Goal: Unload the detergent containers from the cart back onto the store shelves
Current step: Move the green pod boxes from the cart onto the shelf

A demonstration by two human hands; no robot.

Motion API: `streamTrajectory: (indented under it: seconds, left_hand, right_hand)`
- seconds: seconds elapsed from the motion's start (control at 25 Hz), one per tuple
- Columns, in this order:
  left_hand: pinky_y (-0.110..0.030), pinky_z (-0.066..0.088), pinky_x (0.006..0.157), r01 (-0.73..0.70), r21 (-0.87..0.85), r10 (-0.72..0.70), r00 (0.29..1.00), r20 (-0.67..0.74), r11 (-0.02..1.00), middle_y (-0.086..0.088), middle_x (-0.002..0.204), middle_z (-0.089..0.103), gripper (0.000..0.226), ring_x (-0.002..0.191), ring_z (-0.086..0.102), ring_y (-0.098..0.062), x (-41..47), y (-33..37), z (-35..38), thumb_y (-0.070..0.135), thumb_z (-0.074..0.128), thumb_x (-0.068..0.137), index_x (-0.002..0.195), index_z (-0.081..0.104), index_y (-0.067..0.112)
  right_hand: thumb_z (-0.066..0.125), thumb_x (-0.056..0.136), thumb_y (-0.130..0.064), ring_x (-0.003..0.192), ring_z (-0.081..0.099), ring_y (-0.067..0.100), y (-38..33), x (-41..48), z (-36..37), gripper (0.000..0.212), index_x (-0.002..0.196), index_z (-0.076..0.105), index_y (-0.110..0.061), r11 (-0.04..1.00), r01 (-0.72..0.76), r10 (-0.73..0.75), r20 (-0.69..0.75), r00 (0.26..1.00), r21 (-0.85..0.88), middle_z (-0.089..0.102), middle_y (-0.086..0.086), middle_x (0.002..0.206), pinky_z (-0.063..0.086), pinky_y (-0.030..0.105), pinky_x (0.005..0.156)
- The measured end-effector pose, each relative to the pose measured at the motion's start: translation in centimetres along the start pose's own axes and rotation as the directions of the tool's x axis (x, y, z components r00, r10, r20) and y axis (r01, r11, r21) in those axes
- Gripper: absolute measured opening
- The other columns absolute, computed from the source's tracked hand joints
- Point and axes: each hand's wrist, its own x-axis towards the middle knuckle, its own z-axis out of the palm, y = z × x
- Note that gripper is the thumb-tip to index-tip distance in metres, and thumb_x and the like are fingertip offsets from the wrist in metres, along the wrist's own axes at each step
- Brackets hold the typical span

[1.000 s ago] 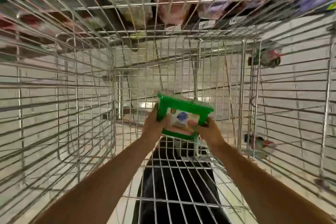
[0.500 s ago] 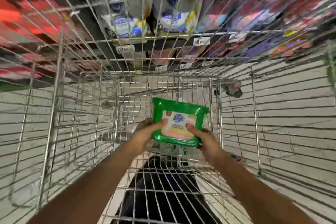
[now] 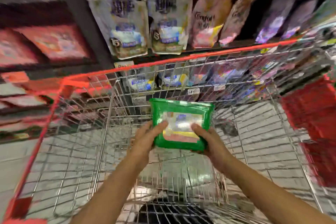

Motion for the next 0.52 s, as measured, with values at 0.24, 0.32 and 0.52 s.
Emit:
streamTrajectory:
  seconds: [0.24, 0.32, 0.52]
  left_hand:
    - [-0.019, 0.054, 0.058, -0.250, -0.094, 0.241, 0.965, -0.099, 0.964, -0.004, 0.096, 0.077, 0.064, 0.076, 0.073, -0.012, -9.5, 4.2, -1.4, 0.043, 0.078, 0.059, 0.114, 0.067, 0.013]
    - [-0.022, 0.055, 0.063, -0.307, -0.099, 0.287, 0.942, -0.175, 0.946, -0.007, 0.099, 0.076, 0.067, 0.083, 0.074, -0.018, -12.5, 4.1, -2.1, 0.048, 0.076, 0.060, 0.116, 0.065, 0.013]
    - [-0.031, 0.056, 0.076, -0.407, -0.114, 0.340, 0.862, -0.376, 0.906, -0.008, 0.101, 0.075, 0.062, 0.092, 0.072, -0.025, -18.5, 1.5, -3.0, 0.049, 0.072, 0.064, 0.116, 0.066, 0.015]
  right_hand:
    - [0.078, 0.070, -0.049, 0.098, 0.070, 0.007, -3.9, -6.6, 4.9, 0.058, 0.118, 0.060, -0.022, 0.940, 0.339, -0.329, 0.151, 0.932, -0.045, 0.073, -0.010, 0.107, 0.054, 0.021, 0.080]
    - [0.075, 0.069, -0.049, 0.096, 0.071, 0.009, -4.4, -8.4, 6.1, 0.063, 0.121, 0.058, -0.020, 0.931, 0.361, -0.336, 0.260, 0.905, -0.054, 0.073, -0.008, 0.108, 0.055, 0.020, 0.076]
    - [0.069, 0.073, -0.042, 0.099, 0.070, 0.012, -4.3, -11.6, 7.7, 0.057, 0.124, 0.057, -0.019, 0.923, 0.378, -0.307, 0.458, 0.835, -0.071, 0.072, -0.004, 0.112, 0.056, 0.021, 0.079]
